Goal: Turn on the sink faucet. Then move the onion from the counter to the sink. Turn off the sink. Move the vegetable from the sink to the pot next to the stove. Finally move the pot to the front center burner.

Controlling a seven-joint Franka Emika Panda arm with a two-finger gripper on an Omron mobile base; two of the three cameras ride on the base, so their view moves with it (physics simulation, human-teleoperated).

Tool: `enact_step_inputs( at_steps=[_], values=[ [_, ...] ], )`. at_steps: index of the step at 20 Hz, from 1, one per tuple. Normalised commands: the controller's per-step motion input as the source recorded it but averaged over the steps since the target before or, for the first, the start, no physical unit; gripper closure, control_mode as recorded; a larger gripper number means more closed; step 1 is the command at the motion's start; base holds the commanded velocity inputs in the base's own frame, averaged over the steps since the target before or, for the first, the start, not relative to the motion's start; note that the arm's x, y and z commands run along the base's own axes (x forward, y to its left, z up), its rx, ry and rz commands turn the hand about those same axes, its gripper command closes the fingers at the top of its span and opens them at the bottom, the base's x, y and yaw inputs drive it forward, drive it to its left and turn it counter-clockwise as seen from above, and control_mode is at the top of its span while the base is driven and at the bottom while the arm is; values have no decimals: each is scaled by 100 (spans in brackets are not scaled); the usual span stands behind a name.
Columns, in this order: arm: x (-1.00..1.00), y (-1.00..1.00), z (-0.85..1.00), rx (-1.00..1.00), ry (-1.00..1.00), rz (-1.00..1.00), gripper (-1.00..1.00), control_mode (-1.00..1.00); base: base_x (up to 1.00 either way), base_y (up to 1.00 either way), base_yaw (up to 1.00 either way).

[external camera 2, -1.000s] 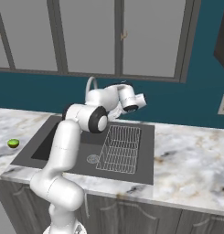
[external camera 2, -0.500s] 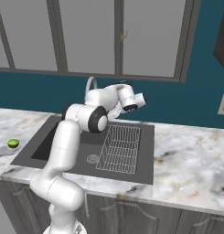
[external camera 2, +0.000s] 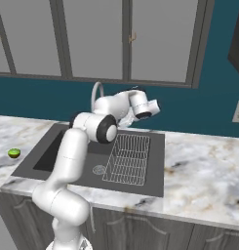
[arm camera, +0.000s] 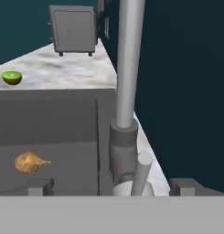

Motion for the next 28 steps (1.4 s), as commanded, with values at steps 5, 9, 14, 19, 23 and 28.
enact_step_inputs(
  at_steps=[5, 9, 14, 19, 23, 28],
  values=[
    [-32, -16, 12, 0, -13, 0, -100, -100, 0, 0, 0],
    [-60, 0, 32, 0, -15, 0, -100, -100, 0, 0, 0],
    [-73, 0, 41, 0, -15, 0, -100, -100, 0, 0, 0],
    [-70, 0, 39, 0, -9, -1, -100, -100, 0, 0, 0],
    [-62, 3, 44, 0, -3, -4, -100, -100, 0, 0, 0],
    [-49, 4, 43, 0, 0, -9, -100, -100, 0, 0, 0]
  ],
)
